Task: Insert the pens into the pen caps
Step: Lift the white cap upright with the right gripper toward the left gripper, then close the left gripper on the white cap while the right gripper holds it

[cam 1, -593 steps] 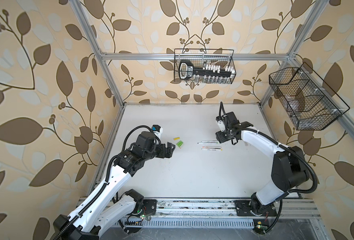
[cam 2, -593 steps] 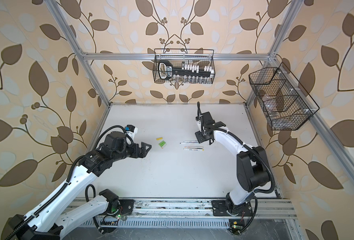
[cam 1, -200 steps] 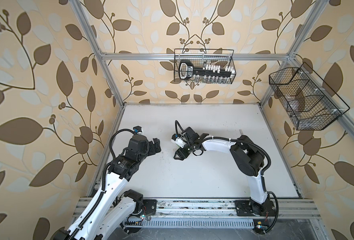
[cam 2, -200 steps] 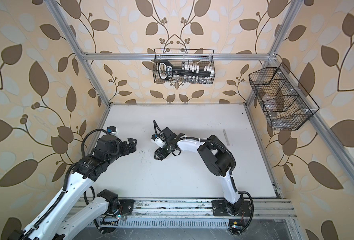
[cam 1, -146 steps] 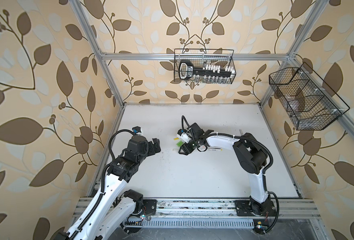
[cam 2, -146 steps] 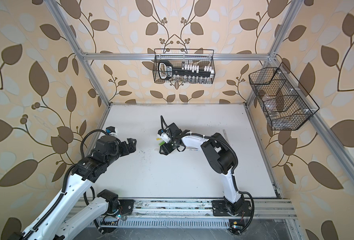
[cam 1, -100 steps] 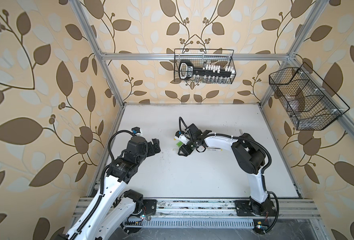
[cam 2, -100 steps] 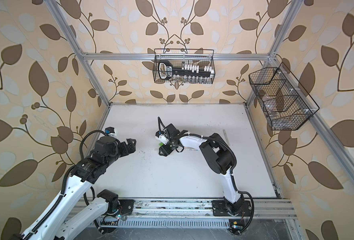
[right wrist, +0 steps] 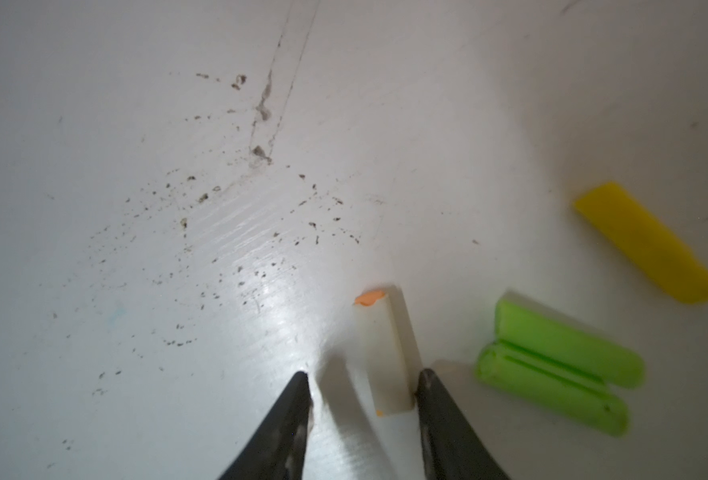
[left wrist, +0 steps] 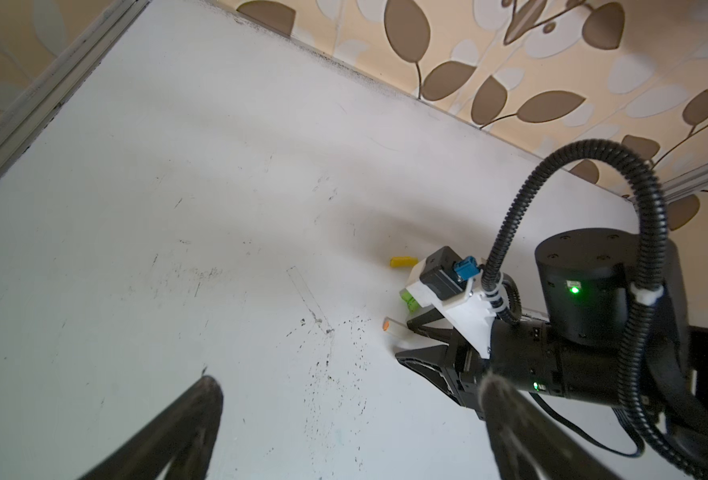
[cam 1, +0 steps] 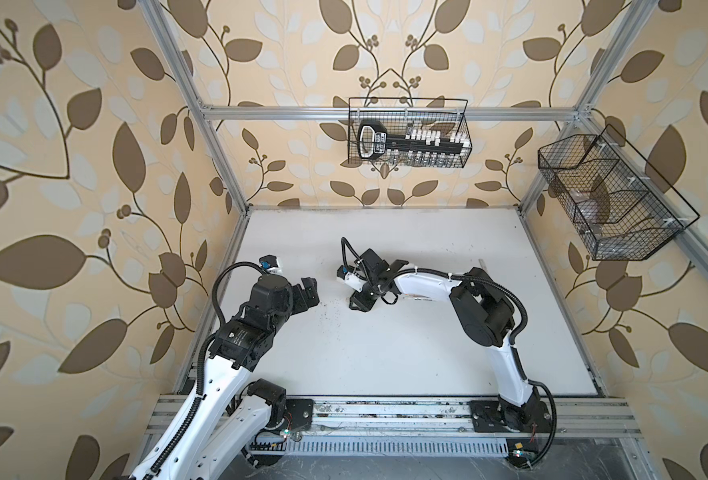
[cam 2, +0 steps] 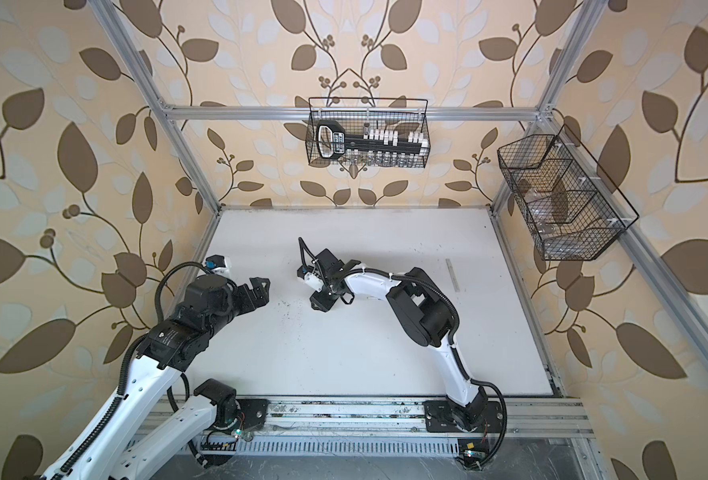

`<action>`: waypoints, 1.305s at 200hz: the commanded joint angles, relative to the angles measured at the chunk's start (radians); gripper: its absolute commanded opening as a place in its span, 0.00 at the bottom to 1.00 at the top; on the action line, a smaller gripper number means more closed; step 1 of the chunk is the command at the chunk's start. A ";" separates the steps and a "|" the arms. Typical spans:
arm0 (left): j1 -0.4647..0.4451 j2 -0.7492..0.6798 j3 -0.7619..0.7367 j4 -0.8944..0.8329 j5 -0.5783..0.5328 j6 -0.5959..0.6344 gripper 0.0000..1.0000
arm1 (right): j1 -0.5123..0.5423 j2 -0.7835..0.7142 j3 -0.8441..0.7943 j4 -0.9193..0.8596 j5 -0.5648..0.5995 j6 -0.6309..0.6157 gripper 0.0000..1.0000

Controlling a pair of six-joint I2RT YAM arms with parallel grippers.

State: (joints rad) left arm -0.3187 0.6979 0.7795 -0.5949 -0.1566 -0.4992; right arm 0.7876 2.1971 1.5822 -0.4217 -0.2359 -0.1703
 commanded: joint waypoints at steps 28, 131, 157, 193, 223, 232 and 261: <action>0.009 -0.021 -0.018 -0.004 -0.006 -0.017 0.99 | 0.045 0.033 -0.012 -0.085 0.100 -0.042 0.26; 0.010 -0.024 -0.052 0.025 0.047 -0.045 0.99 | 0.058 -0.056 -0.114 0.001 0.107 0.025 0.12; 0.009 -0.017 -0.079 0.071 0.104 -0.054 0.99 | 0.050 -0.128 -0.187 0.090 0.061 0.084 0.12; 0.009 0.027 -0.106 0.176 0.287 -0.047 0.99 | 0.048 -0.264 -0.323 0.256 0.003 0.175 0.11; 0.009 0.106 -0.110 0.251 0.441 -0.049 0.99 | 0.062 -0.381 -0.441 0.387 0.013 0.232 0.11; 0.009 0.126 -0.111 0.272 0.474 -0.054 0.99 | 0.070 -0.413 -0.468 0.422 0.022 0.241 0.11; 0.009 0.158 -0.116 0.322 0.552 -0.059 0.98 | 0.100 -0.492 -0.542 0.517 0.057 0.239 0.11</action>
State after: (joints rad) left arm -0.3187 0.8474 0.6727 -0.3668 0.2695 -0.5518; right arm 0.8589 1.7576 1.0935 -0.0326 -0.1982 0.0486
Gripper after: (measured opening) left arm 0.987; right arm 0.111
